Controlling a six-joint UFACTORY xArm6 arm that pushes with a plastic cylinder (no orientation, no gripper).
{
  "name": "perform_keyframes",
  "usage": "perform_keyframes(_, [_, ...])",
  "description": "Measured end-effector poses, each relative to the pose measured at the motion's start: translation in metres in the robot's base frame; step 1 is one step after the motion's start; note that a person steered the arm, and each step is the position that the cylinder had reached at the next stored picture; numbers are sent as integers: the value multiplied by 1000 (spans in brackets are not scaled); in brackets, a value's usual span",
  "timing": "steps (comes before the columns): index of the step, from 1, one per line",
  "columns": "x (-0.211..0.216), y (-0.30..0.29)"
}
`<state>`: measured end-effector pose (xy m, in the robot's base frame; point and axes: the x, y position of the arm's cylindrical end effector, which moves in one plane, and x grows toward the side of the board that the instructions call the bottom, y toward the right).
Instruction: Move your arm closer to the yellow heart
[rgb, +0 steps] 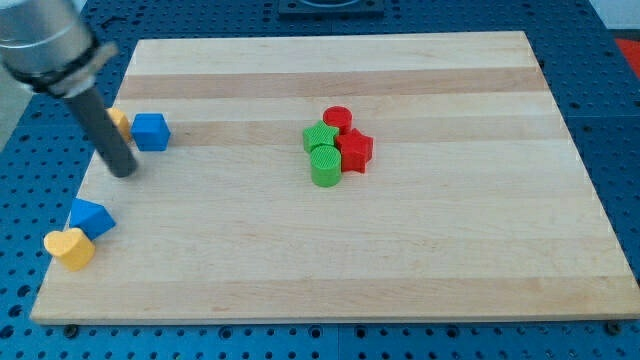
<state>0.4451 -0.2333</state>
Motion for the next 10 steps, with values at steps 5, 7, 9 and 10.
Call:
perform_keyframes(5, [137, 76])
perform_keyframes(7, [172, -66])
perform_keyframes(9, [142, -62])
perform_keyframes(10, [125, -47])
